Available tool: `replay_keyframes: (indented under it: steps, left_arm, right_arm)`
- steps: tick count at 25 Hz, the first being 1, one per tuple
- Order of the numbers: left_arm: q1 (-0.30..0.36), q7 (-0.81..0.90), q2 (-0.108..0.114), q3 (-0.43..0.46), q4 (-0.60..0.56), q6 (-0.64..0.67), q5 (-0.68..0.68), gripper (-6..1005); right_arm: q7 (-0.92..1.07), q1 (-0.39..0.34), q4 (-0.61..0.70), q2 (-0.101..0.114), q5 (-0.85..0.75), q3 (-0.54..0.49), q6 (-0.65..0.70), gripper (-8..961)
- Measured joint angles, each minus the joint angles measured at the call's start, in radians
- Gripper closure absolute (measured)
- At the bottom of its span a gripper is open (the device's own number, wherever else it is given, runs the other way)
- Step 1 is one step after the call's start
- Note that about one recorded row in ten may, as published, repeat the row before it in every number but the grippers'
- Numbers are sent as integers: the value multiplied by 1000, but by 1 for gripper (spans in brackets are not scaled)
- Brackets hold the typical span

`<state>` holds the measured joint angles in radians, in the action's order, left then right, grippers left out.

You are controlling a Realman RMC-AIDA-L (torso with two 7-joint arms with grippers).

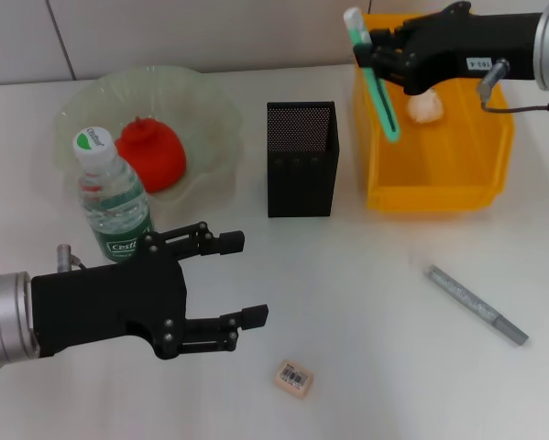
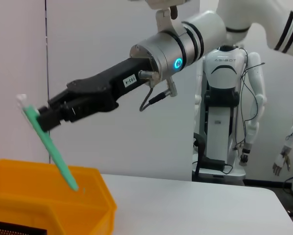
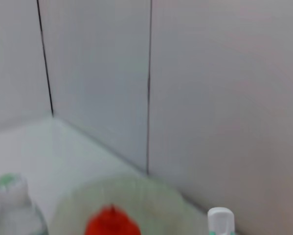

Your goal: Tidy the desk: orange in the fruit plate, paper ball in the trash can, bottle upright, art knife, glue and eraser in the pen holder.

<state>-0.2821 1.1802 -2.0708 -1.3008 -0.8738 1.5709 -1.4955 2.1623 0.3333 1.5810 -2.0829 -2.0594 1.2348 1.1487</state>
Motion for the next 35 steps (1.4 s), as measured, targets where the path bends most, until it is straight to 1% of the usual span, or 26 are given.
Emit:
replay_keyframes:
  steps: [3,4,5,7,13,17,19,22,30,35]
  left_arm:
    - [-1,0,0,0,5,0,0,189]
    - [0,0,0,0,6,0,0,189]
    - [0,0,0,0,6,0,0,189]
    - [1,0,0,0,7,0,0,188]
    - [-1,-1,0,0,21,0,-1,188]
    - [0,-1,0,0,22,7,-2,188]
    - [1,-1,1,0,23,16,-1,188]
    - [1,-1,1,0,22,26,-1,188]
    - [3,-1,0,0,23,39,0,188]
    - [3,-1,0,-1,24,40,0,188]
  right_arm:
    - [-154,-18,-109,0,196,-30,-47,763]
    - [-243,-16,-183,1,302,-56,-51,763]
    - [-243,-16,-183,1,302,-56,-51,762]
    - [-312,-7,-243,1,369,-81,-45,761]
    - [-470,27,-410,4,486,-113,-40,758]
    - [-502,96,-517,8,493,-142,-35,756]
    - [-510,139,-575,15,492,-152,-37,755]
    - [-537,187,-628,19,492,-156,-39,753]
    - [-586,256,-739,19,491,-155,-66,749]
    - [-628,266,-797,12,491,-154,-89,746]
